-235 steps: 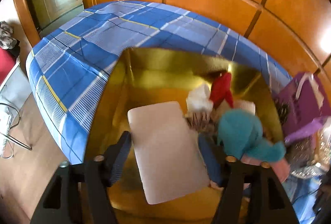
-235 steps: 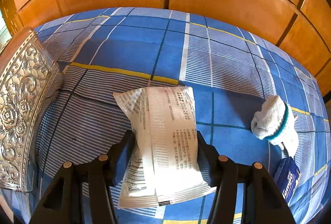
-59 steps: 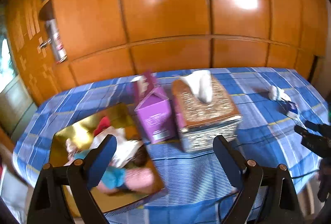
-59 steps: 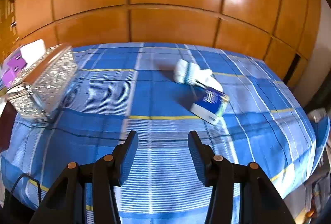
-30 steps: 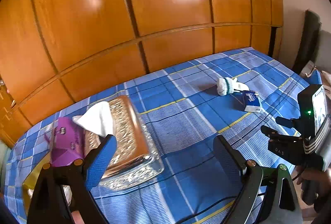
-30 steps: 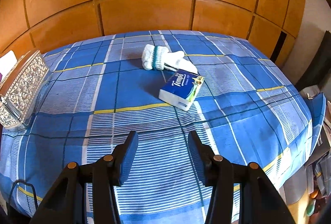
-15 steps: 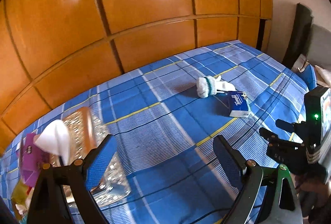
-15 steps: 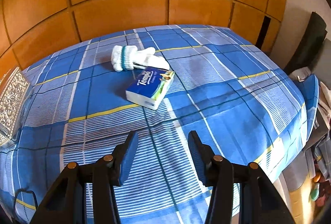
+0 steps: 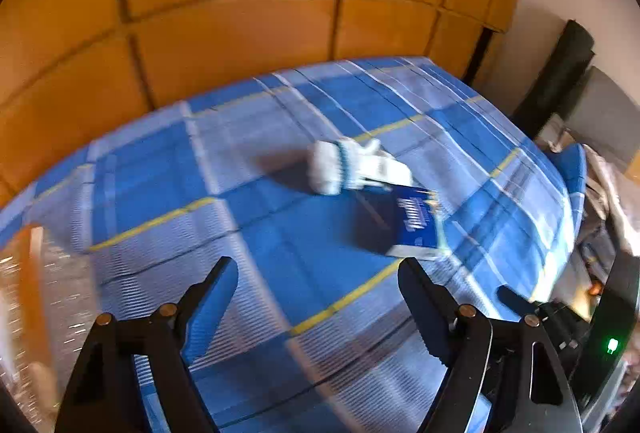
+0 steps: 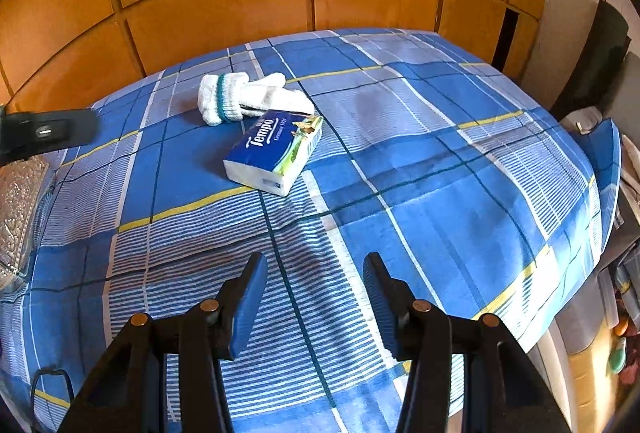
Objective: Organize soft objects
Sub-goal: 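Grasp the blue Tempo tissue pack with the left tool while the right tool grasps the white sock, then carry the tissue pack to the gold tray and release it with the left tool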
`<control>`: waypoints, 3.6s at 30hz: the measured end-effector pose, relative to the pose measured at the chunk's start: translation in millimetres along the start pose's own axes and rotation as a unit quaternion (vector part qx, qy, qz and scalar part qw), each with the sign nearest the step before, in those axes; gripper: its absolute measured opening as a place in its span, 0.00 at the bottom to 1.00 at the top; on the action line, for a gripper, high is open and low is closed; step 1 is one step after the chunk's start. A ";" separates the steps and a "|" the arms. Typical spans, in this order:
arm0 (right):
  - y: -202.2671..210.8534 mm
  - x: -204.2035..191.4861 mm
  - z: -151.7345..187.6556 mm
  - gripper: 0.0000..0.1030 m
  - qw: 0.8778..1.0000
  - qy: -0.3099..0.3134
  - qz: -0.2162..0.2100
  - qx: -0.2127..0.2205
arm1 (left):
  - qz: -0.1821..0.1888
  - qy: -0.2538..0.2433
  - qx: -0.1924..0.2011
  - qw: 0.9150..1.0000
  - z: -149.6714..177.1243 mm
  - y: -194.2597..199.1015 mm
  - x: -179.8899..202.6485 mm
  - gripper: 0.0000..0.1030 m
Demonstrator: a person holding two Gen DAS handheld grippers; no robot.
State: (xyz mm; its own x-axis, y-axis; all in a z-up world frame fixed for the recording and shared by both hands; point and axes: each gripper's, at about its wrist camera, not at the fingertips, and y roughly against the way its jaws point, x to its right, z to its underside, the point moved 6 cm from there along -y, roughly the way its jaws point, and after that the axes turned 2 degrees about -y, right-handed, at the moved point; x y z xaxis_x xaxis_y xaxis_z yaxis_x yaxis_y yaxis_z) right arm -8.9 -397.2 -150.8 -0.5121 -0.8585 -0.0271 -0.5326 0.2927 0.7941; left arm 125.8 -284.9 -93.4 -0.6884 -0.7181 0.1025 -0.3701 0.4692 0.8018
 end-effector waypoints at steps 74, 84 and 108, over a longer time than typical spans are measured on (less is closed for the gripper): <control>-63.3 -74.4 -47.9 0.34 0.965 0.192 -0.127 -0.128 | -0.016 0.019 -0.003 1.000 79.1 -41.2 -44.8 0.52; -68.7 -79.7 -45.1 0.35 0.974 0.183 -0.108 -0.073 | -0.033 0.056 -0.029 0.997 41.4 -33.7 -60.3 0.51; -67.6 -81.0 -43.5 0.36 0.980 0.169 -0.082 -0.062 | -0.215 0.219 0.048 0.950 -39.7 129.4 -314.9 0.51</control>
State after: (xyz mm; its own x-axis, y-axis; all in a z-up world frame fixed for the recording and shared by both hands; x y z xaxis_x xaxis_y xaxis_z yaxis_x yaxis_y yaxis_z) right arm 98.0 -365.8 -175.8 -0.1632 -0.9863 0.0259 -0.4921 0.1041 0.8643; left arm 319.5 -18.5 1.5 -0.1422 -0.9894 0.0297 -0.6280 0.1134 0.7699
